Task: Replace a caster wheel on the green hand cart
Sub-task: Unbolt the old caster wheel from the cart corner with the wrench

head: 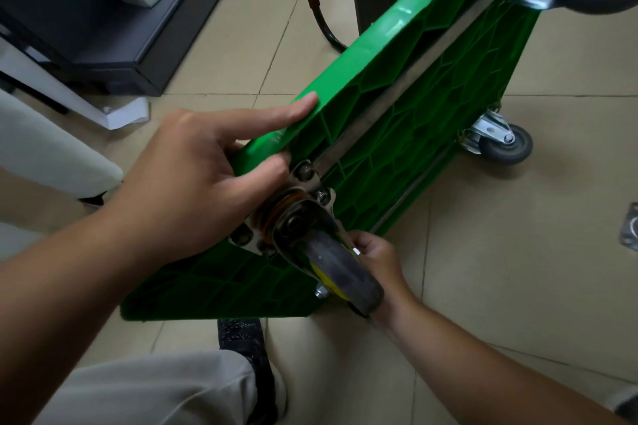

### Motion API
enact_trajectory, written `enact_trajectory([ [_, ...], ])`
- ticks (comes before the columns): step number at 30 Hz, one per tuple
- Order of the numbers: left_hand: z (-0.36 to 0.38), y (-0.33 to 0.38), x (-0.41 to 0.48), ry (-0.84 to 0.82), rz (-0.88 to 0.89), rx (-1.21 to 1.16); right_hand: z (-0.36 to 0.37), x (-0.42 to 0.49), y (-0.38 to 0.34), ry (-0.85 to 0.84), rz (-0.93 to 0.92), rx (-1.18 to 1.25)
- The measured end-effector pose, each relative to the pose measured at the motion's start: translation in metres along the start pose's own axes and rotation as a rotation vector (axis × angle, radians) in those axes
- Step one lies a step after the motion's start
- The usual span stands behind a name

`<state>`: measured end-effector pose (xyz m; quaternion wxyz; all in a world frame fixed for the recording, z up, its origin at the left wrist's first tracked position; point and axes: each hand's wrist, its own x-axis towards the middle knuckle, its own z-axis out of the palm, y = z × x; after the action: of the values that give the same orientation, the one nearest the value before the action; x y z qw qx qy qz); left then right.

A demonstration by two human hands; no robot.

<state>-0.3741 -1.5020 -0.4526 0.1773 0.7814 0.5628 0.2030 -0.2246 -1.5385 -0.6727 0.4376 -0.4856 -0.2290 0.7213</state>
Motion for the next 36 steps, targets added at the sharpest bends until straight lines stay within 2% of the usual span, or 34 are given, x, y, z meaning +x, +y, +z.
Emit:
enact_trajectory([
  [3,0.0,0.001,0.001,-0.002,-0.016,-0.008,0.003,0.006,0.003,-0.016,-0.006,-0.02],
  [7,0.003,0.001,0.002,-0.011,-0.013,-0.02,0.007,0.015,0.007,0.126,-0.066,0.082],
  [11,0.003,0.002,0.001,-0.01,0.001,-0.027,0.005,0.02,0.006,0.174,-0.176,-0.002],
  [14,0.002,0.004,0.001,-0.009,-0.004,-0.023,-0.009,0.024,-0.007,0.218,-0.312,-0.164],
  [19,0.001,0.006,0.002,-0.019,0.005,-0.021,-0.046,0.028,-0.065,0.251,-0.696,-0.572],
  [25,-0.001,0.004,0.001,-0.008,0.0,0.007,-0.044,0.011,-0.162,0.219,-1.425,-1.259],
  [28,0.0,0.005,0.001,-0.033,-0.011,-0.012,-0.024,-0.005,-0.194,0.121,-1.821,-1.491],
  [30,-0.001,0.004,0.001,-0.03,-0.019,-0.019,-0.012,-0.014,-0.202,0.062,-1.967,-1.569],
  [33,0.0,0.0,0.001,-0.011,-0.006,0.013,-0.02,-0.02,-0.206,0.09,-1.929,-1.556],
  [36,-0.001,0.001,0.0,0.003,-0.007,0.028,-0.043,-0.019,-0.198,0.263,-1.596,-1.355],
])
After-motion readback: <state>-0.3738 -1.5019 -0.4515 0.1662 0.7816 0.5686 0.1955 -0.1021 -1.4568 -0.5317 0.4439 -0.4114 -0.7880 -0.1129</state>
